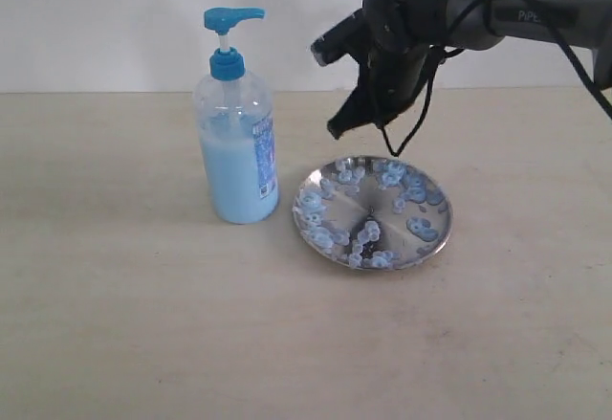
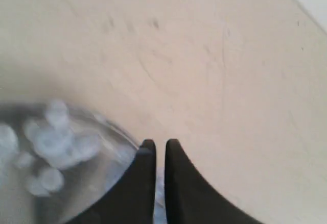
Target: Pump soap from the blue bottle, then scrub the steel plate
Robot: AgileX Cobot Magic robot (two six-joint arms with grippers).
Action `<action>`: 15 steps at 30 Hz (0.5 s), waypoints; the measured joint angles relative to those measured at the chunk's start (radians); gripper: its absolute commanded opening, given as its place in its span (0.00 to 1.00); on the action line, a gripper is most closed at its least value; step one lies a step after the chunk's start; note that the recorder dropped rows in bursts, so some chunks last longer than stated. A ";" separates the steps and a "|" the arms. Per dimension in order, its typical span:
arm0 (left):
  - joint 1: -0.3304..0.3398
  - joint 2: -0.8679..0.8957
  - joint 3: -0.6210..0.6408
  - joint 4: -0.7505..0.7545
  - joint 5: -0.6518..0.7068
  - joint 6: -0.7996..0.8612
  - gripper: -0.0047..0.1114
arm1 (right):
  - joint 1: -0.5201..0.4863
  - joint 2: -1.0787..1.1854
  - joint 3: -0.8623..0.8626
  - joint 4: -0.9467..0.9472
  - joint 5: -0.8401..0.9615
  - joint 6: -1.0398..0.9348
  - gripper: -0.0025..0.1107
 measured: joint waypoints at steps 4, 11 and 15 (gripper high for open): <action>0.000 0.000 0.000 0.000 0.000 0.000 0.08 | 0.044 0.000 0.000 0.174 0.080 -0.176 0.02; 0.000 0.000 0.000 0.000 0.000 0.000 0.08 | 0.053 0.000 0.011 0.120 0.427 -0.424 0.02; 0.000 0.000 0.000 0.000 0.000 0.000 0.08 | -0.005 0.000 0.011 -0.079 0.248 -0.234 0.02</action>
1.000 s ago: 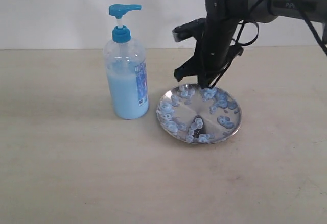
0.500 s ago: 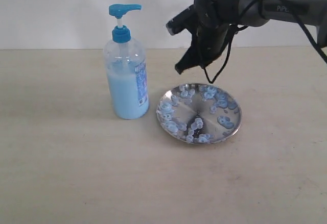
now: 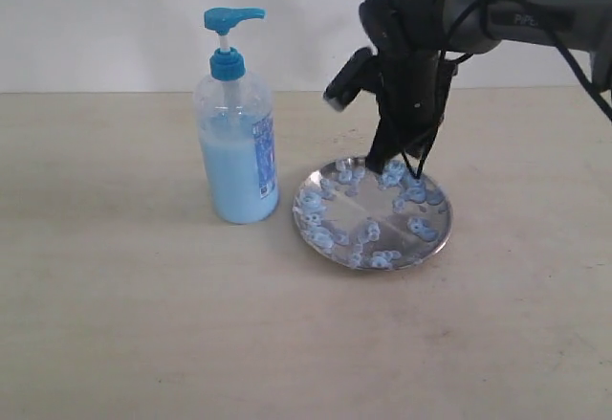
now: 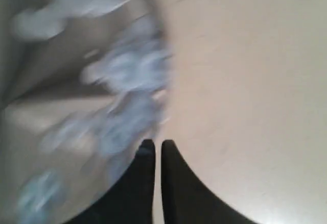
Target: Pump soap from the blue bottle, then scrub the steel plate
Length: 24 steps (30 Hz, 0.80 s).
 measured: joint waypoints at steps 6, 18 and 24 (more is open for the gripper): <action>0.000 0.000 0.000 0.000 0.000 0.000 0.08 | 0.006 -0.002 0.000 0.182 -0.193 0.272 0.02; 0.000 0.000 0.000 0.000 0.000 0.000 0.08 | 0.026 -0.010 0.114 -0.137 0.145 0.225 0.02; 0.000 0.000 0.000 0.000 0.000 0.000 0.08 | 0.059 -0.044 0.083 -0.106 0.019 0.477 0.02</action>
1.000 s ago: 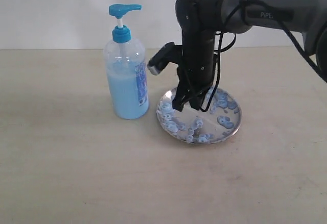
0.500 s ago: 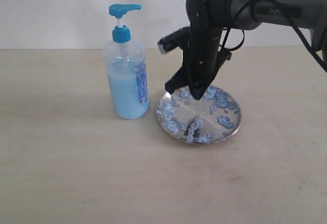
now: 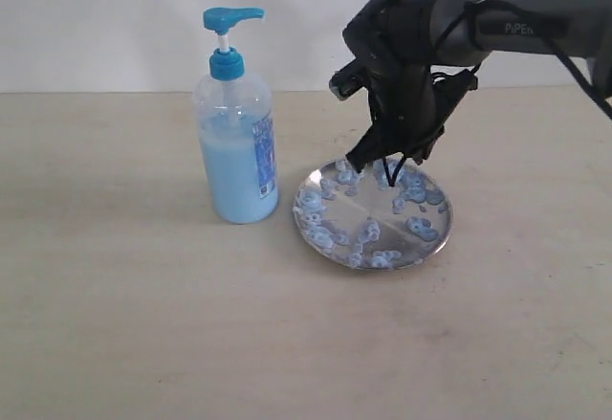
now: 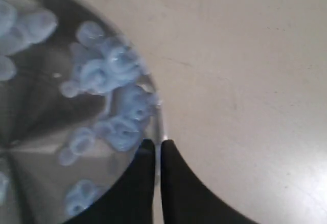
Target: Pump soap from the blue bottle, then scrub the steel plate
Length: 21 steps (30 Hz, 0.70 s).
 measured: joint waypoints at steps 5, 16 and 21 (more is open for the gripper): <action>0.000 0.000 0.000 0.000 0.000 0.000 0.08 | 0.001 -0.236 0.151 0.040 -0.215 0.075 0.02; 0.000 0.000 0.000 0.000 -0.004 0.000 0.08 | -0.171 -1.300 0.876 0.012 -1.010 0.050 0.02; 0.000 0.000 0.000 0.000 -0.004 0.000 0.08 | -0.172 -1.589 1.178 0.037 -0.980 0.078 0.02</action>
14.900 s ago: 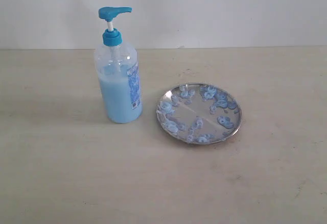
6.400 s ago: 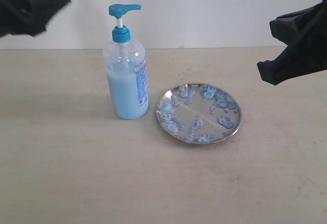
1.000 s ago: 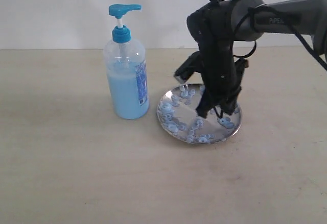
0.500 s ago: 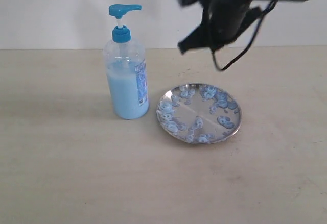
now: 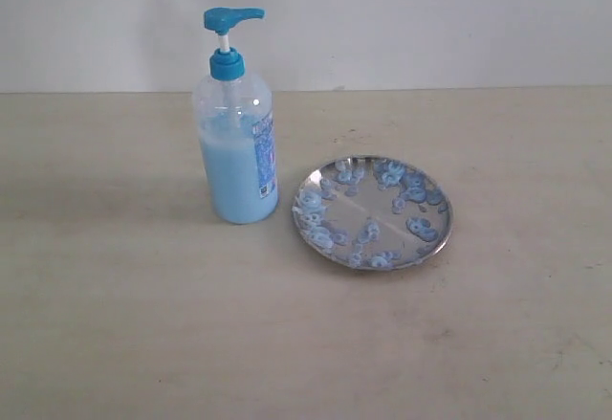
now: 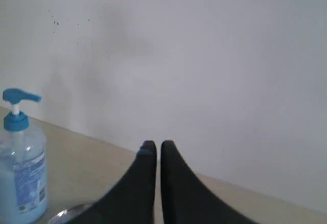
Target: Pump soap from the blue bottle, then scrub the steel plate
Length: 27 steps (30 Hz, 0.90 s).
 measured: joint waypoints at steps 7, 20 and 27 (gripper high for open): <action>0.000 0.000 0.000 0.000 0.000 0.000 0.08 | 0.000 -0.332 0.148 0.040 0.266 0.080 0.02; 0.000 0.000 0.000 0.000 -0.002 0.000 0.08 | -0.171 -0.604 0.286 0.049 0.341 -0.078 0.02; 0.000 0.000 0.000 0.000 -0.002 0.000 0.08 | -0.199 -0.616 0.575 0.119 0.248 -0.067 0.02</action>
